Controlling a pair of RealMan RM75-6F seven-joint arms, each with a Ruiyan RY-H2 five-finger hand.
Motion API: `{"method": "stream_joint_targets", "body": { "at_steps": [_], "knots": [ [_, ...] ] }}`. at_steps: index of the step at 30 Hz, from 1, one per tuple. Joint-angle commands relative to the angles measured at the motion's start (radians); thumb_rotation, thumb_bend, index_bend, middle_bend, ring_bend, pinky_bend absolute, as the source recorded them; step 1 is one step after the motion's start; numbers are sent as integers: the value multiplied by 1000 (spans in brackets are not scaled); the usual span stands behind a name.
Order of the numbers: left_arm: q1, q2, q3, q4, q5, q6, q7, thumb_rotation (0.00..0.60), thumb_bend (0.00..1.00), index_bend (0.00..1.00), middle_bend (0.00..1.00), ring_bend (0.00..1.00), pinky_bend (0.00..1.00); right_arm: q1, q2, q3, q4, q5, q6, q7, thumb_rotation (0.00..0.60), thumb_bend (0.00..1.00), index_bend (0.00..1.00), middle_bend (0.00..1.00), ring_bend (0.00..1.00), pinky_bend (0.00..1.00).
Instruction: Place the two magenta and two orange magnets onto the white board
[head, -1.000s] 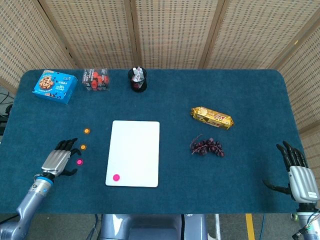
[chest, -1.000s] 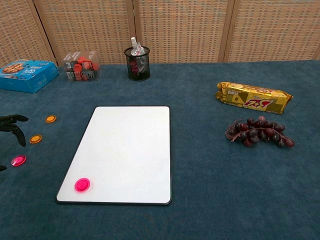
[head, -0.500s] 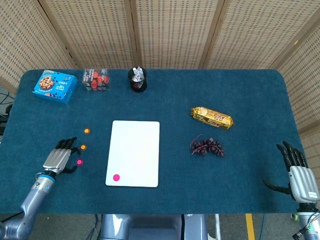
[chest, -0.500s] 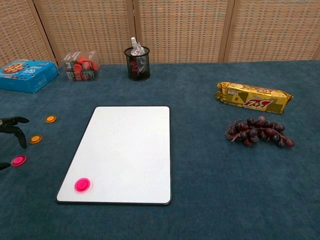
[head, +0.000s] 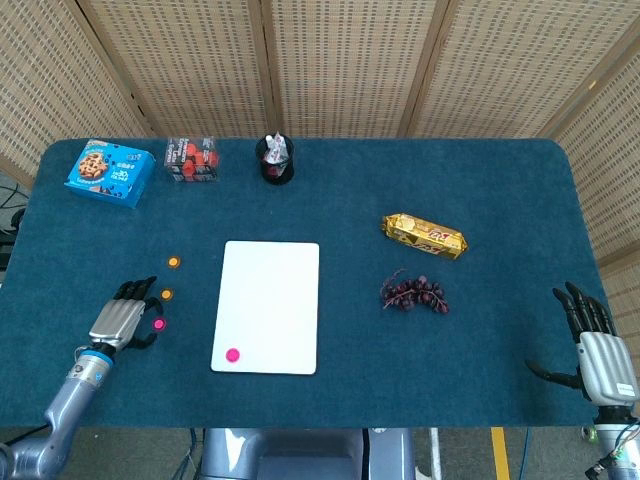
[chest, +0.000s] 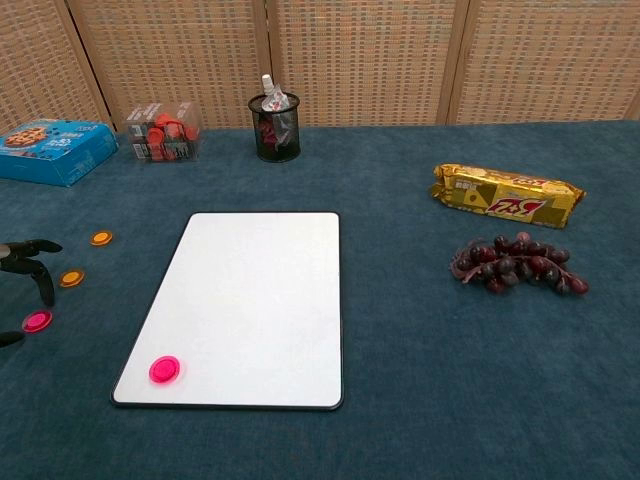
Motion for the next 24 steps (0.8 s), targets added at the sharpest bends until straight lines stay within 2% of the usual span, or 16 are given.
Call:
{"method": "stream_joint_targets", "body": {
  "at_steps": [1, 5, 8, 13, 18, 24],
  "knots": [
    [1, -8, -3, 8, -11, -6, 8, 600, 330, 391, 0, 0, 0, 0, 0, 0, 0, 0, 0, 1, 600, 0, 0, 0, 0, 0],
    [0, -11, -6, 9, -14, -9, 13, 600, 331, 417, 0, 0, 0, 0, 1, 0, 0, 0, -1, 1, 600, 0, 0, 0, 0, 0],
    [0, -12, -8, 5, -12, -9, 14, 600, 333, 484, 0, 0, 0, 1, 1, 0, 0, 1, -2, 2, 600, 0, 0, 0, 0, 0],
    [1, -6, -10, -4, -7, -5, 16, 600, 335, 537, 0, 0, 0, 1, 1, 0, -1, 2, -3, 5, 600, 0, 0, 0, 0, 0],
    [2, 6, -15, -26, -3, 1, 17, 600, 335, 544, 0, 0, 0, 1, 2, 0, -1, 2, -4, 7, 600, 0, 0, 0, 0, 0],
    [-22, 33, -35, -134, 29, 15, 41, 600, 336, 544, 0, 0, 0, 1, 3, 0, -4, 3, -4, 10, 600, 0, 0, 0, 0, 0]
  ]
}}
